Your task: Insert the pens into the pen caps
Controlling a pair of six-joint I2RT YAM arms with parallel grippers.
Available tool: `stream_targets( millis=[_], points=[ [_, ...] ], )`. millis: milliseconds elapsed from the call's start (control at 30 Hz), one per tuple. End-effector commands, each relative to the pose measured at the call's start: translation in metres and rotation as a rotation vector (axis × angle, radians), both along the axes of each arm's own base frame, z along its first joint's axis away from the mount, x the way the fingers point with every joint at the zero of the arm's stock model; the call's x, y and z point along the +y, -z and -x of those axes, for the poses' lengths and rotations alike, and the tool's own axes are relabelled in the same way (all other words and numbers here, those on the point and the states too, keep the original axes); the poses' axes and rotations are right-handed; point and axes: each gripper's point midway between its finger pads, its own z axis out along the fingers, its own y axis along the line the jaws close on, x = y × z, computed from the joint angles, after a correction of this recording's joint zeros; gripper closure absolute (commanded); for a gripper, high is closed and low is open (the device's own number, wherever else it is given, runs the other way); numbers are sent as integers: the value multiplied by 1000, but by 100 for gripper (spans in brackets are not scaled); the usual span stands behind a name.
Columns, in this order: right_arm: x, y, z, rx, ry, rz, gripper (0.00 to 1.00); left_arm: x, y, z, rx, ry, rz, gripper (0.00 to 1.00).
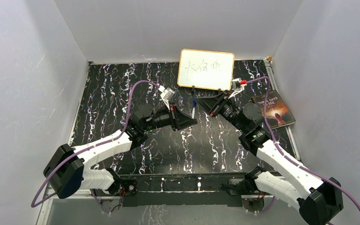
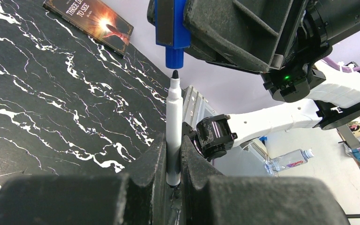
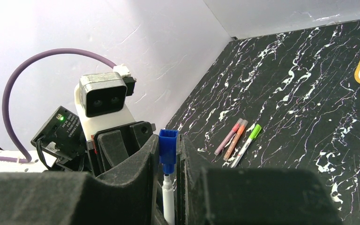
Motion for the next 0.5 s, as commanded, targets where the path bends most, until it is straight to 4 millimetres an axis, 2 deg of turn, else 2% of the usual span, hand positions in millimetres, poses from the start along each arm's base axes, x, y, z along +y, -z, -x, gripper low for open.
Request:
stream_targets(
  millis=[0, 467],
  points=[
    [-2, -22, 5, -79, -11, -45, 100, -2, -31, -1, -75, 0, 54, 100],
    [2, -9, 7, -55, -38, -26, 100, 0, -33, -2, -87, -11, 47, 100]
  ],
)
